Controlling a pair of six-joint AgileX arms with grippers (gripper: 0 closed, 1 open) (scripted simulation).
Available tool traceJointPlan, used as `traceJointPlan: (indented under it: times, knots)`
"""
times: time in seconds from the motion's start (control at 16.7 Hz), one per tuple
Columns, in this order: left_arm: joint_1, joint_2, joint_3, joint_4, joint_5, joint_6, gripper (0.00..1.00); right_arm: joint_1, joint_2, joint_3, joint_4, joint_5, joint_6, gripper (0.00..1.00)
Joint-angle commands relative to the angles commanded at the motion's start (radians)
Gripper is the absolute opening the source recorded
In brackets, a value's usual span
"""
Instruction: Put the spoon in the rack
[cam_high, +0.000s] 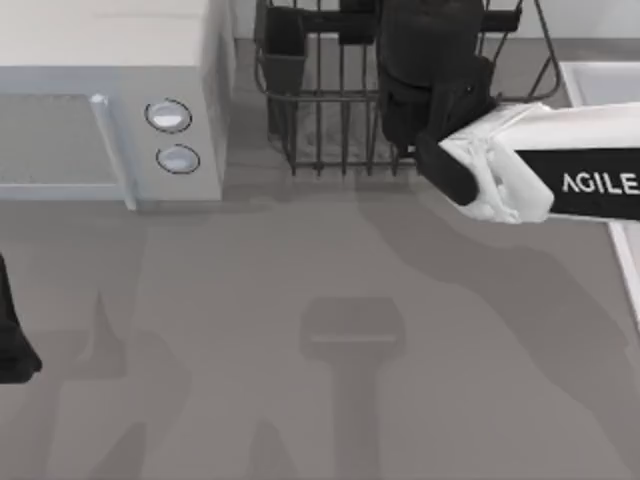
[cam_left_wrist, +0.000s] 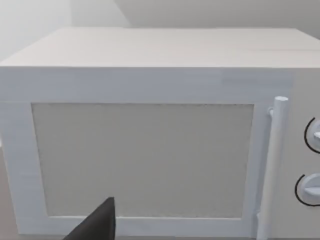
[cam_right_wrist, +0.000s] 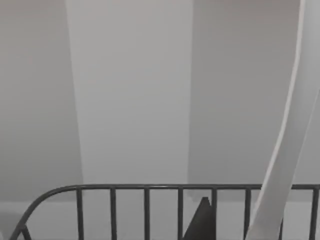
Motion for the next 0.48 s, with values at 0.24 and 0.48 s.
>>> traceJointPlan:
  times: [0.24, 0.48]
  knots:
    - [0.0, 0.0, 0.0, 0.0, 0.0, 0.0, 1.0, 0.0, 0.0, 0.0, 0.0, 0.0, 0.0, 0.83]
    - [0.0, 0.0, 0.0, 0.0, 0.0, 0.0, 1.0, 0.0, 0.0, 0.0, 0.0, 0.0, 0.0, 1.0]
